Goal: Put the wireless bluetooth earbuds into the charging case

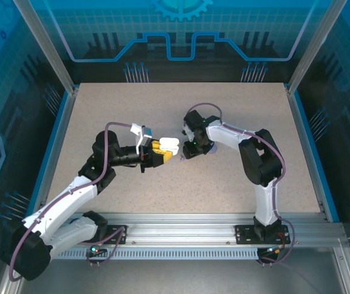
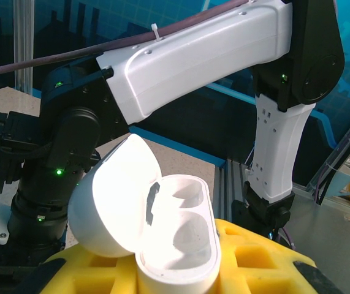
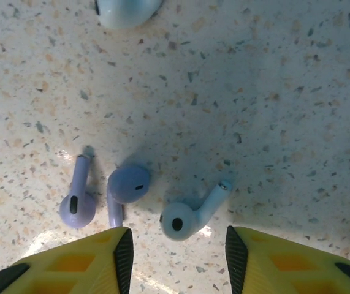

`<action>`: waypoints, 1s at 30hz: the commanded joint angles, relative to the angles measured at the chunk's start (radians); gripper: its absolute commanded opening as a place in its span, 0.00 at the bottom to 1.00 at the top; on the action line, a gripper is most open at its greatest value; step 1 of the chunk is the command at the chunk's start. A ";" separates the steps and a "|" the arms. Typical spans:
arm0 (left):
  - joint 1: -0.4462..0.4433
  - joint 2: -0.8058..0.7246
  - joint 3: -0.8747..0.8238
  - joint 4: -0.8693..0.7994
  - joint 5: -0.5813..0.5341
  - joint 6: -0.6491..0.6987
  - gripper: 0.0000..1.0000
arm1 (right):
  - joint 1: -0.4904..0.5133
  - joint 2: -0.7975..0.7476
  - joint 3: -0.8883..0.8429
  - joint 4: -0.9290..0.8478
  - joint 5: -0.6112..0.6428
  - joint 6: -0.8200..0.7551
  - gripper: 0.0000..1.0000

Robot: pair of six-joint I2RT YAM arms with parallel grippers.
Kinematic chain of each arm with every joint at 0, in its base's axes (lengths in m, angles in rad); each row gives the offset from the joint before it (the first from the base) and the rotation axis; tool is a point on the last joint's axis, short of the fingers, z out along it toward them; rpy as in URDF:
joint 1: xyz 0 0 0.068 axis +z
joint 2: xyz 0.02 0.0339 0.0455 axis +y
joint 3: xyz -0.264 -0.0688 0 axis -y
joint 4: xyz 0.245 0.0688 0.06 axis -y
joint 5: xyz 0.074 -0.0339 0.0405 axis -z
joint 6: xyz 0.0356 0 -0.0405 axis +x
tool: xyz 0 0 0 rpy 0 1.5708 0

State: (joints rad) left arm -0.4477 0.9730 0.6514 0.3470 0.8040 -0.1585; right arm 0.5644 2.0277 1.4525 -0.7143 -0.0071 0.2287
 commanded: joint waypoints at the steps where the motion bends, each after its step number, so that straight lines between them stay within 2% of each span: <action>1: 0.006 -0.011 0.010 0.017 -0.007 0.003 0.16 | 0.015 0.035 0.024 -0.021 0.030 0.017 0.45; 15: 0.005 -0.011 0.010 0.015 -0.008 0.001 0.16 | 0.016 0.069 0.093 -0.103 0.204 -0.002 0.43; 24: 0.005 -0.012 0.011 0.008 -0.011 0.008 0.16 | 0.017 0.071 0.126 -0.152 0.250 -0.031 0.40; 30: 0.007 -0.014 0.011 0.003 -0.011 0.009 0.16 | 0.016 0.011 0.113 -0.119 0.138 -0.044 0.40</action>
State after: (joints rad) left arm -0.4477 0.9730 0.6514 0.3458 0.7994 -0.1585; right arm 0.5694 2.0815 1.5528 -0.8227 0.1925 0.2012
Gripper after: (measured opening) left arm 0.237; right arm 0.403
